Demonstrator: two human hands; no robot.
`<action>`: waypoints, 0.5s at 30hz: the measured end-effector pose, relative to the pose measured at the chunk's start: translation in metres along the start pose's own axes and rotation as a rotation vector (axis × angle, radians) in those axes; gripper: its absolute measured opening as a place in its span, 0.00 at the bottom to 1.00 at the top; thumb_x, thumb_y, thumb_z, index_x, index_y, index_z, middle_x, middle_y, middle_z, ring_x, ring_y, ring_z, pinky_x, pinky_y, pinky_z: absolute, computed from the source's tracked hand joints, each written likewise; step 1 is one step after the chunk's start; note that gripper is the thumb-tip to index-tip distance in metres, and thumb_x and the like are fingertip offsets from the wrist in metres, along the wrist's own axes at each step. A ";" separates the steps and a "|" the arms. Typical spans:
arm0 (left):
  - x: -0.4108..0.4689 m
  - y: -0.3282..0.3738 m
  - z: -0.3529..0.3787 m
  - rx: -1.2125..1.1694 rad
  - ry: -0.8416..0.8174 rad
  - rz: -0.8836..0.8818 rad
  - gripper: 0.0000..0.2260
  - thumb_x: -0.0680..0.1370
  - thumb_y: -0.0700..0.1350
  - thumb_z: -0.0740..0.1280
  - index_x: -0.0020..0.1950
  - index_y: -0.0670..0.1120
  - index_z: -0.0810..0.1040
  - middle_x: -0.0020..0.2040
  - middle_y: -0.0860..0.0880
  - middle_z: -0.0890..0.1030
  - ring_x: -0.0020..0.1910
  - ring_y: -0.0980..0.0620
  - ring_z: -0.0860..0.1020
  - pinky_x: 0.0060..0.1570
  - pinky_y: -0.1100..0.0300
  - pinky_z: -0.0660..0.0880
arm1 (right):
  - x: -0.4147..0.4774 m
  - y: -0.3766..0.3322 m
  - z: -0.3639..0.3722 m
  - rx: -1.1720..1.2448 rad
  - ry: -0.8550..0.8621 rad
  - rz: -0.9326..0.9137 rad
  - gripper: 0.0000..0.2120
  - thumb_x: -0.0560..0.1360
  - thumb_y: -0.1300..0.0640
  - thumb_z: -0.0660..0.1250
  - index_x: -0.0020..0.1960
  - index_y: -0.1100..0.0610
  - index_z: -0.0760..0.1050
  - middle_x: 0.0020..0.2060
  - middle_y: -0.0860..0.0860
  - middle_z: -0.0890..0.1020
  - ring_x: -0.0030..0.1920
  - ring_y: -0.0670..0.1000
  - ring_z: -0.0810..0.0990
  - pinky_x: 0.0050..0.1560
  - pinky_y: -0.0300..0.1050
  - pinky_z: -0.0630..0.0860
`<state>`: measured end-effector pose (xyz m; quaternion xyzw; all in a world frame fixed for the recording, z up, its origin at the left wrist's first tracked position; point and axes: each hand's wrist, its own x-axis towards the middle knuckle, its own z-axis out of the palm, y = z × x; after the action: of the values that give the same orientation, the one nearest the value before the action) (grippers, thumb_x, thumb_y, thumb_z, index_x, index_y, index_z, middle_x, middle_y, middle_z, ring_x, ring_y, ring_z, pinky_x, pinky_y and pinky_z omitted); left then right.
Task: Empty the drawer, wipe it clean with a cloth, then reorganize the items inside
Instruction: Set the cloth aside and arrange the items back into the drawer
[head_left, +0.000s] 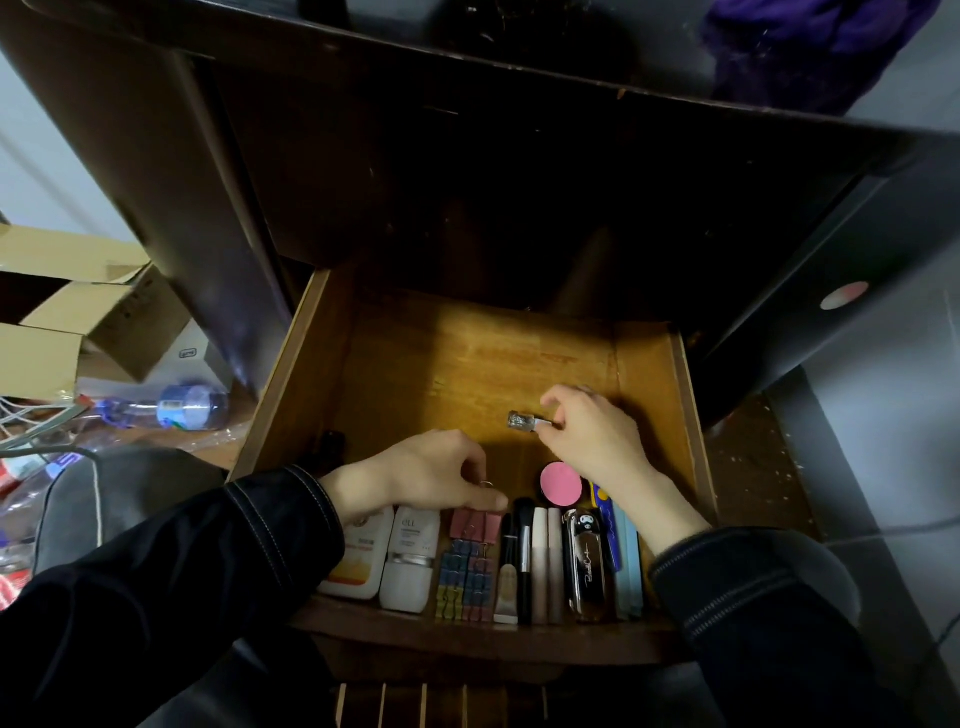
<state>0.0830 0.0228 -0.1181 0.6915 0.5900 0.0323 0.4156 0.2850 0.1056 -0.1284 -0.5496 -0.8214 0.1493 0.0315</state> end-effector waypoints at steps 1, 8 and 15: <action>0.001 0.001 -0.002 -0.040 0.019 -0.005 0.17 0.74 0.62 0.71 0.47 0.49 0.83 0.43 0.51 0.83 0.42 0.53 0.81 0.42 0.54 0.78 | 0.005 -0.003 0.002 -0.050 -0.002 -0.010 0.17 0.79 0.47 0.68 0.67 0.48 0.74 0.55 0.47 0.79 0.44 0.47 0.79 0.32 0.39 0.69; 0.003 -0.008 -0.015 -0.267 0.271 -0.026 0.14 0.78 0.53 0.70 0.40 0.45 0.83 0.38 0.44 0.84 0.31 0.54 0.76 0.34 0.54 0.73 | 0.024 -0.008 0.014 -0.145 -0.051 -0.022 0.06 0.76 0.54 0.70 0.53 0.49 0.78 0.50 0.48 0.76 0.41 0.50 0.77 0.35 0.44 0.68; -0.006 -0.018 -0.040 -0.242 0.560 -0.060 0.09 0.79 0.46 0.68 0.40 0.47 0.81 0.33 0.53 0.79 0.26 0.61 0.73 0.27 0.67 0.67 | 0.026 -0.009 0.008 0.400 -0.063 -0.002 0.03 0.73 0.52 0.74 0.47 0.47 0.83 0.41 0.41 0.84 0.46 0.42 0.81 0.46 0.48 0.80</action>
<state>0.0458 0.0386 -0.0997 0.5835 0.6936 0.2795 0.3168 0.2652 0.1244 -0.1361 -0.5267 -0.7765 0.3263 0.1146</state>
